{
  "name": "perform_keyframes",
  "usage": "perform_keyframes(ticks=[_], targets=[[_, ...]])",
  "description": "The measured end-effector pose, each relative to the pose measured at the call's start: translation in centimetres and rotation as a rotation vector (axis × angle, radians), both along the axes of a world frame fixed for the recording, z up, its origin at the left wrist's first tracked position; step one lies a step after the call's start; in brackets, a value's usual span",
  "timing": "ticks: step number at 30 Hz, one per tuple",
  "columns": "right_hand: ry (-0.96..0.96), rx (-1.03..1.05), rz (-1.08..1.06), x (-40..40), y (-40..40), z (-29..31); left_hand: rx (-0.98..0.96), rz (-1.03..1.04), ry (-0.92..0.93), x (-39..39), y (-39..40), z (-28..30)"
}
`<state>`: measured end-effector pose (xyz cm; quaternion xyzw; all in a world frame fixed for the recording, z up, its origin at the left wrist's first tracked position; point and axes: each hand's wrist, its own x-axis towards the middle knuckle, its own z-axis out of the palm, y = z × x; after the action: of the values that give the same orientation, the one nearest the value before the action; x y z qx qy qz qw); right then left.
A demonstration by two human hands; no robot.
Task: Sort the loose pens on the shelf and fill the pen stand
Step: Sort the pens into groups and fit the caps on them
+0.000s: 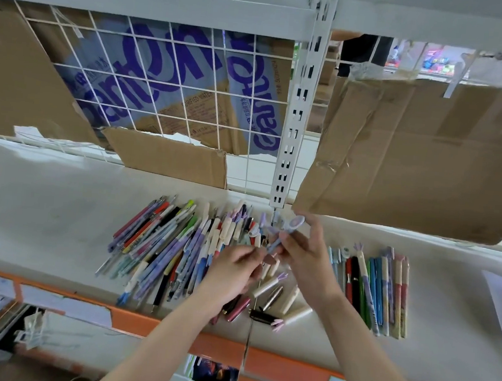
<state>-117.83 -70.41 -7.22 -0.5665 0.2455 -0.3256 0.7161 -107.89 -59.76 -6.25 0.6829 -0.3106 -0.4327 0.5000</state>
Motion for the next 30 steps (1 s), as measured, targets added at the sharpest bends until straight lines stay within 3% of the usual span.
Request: perform_keyframes(ticks=[3,6,9,14,18,21,30], targets=[[0.21,-0.187,-0.179,-1.6,-2.5,0.4,0.075,-0.061,-0.59,1.6,-0.6,-0.9],[0.606,-0.599,-0.271,-3.9,-5.4,-0.2,0.077,0.079,-0.867,4.2,-1.3,-1.5],[0.775,-0.731,-0.295,-4.9,-5.8,-2.1,0.123,0.148,-1.071,6.1,-2.5,-2.3],[0.942,-0.831,-0.286,-5.7,-4.7,-3.6,0.038,0.039,-1.143,4.2,-3.0,-3.0],[0.953,-0.89,-0.26,-5.5,-4.5,-3.5,-0.155,-0.229,-1.149,-1.4,-2.7,-3.8],[0.925,-0.91,-0.248,-6.0,-4.6,-3.6,-0.211,-0.414,-1.288,-5.6,-3.6,-5.6],[0.87,-1.097,-0.279,-6.7,-5.3,-5.1,-0.164,-0.38,-1.424,-6.7,-4.8,-8.0]])
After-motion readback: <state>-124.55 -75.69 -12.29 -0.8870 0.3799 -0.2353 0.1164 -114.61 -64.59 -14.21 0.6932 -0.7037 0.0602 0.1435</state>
